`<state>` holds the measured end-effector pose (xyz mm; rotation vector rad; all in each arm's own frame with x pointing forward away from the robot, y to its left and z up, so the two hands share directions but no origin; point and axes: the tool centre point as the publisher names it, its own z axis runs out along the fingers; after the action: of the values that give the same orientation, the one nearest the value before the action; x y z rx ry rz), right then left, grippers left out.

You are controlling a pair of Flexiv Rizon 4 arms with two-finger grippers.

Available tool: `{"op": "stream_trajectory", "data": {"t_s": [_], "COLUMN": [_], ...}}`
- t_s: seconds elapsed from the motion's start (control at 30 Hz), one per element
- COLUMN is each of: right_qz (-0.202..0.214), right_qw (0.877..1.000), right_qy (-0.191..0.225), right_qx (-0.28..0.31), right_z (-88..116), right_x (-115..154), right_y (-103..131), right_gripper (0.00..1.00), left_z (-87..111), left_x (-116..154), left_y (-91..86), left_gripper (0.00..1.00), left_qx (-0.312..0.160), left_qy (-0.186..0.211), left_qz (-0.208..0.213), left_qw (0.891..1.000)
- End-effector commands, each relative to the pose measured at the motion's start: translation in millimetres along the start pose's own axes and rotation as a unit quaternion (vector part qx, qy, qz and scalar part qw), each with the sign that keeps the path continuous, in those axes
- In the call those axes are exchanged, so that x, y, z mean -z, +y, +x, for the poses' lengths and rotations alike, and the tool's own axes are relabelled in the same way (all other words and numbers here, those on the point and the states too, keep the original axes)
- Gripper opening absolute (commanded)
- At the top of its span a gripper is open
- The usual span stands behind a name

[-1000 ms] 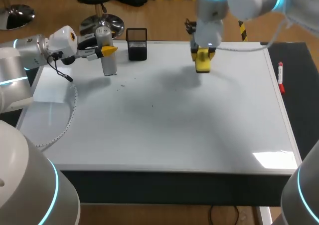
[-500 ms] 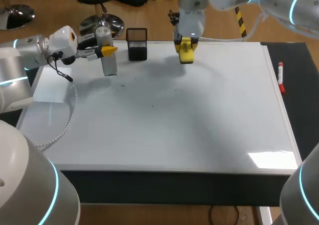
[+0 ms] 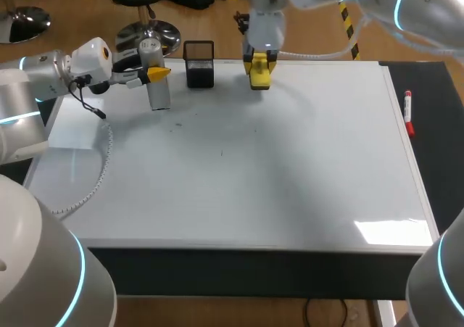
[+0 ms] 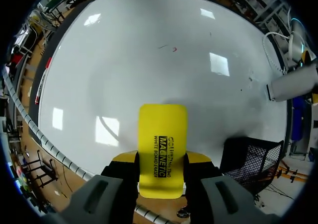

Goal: Pick up the inspection probe, press it on each red-marked spot on the whiteboard one by one, put down the probe, pick up the eraser, and wipe off all the red marks.

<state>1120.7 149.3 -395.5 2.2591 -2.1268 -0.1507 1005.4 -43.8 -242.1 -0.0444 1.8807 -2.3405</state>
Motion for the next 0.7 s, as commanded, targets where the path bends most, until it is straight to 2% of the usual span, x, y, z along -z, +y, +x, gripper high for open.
{"op": "stream_trajectory", "data": {"t_s": [0.03,0.67,0.7], "right_qz": [-0.026,-0.041,-0.04], "right_qw": [1.0,0.999,0.999], "right_qy": [0.001,0.01,0.011], "right_qx": [-0.002,-0.014,-0.016], "right_z": [-5,-6,-5], "right_x": [-6,-24,-23], "right_y": [-10,-6,-6], "right_gripper": [0.0,0.0,0.09], "left_z": [0.6,0.6,0.6], "left_x": [-1,-1,-1], "left_y": [-1.3,-1.3,-1.3], "left_gripper": [0.0,0.0,0.0], "left_qx": [-0.001,-0.001,-0.001], "left_qy": [-0.001,-0.001,-0.001], "left_qz": [-0.001,-0.001,-0.001], "left_qw": [1.0,1.0,1.0]}}
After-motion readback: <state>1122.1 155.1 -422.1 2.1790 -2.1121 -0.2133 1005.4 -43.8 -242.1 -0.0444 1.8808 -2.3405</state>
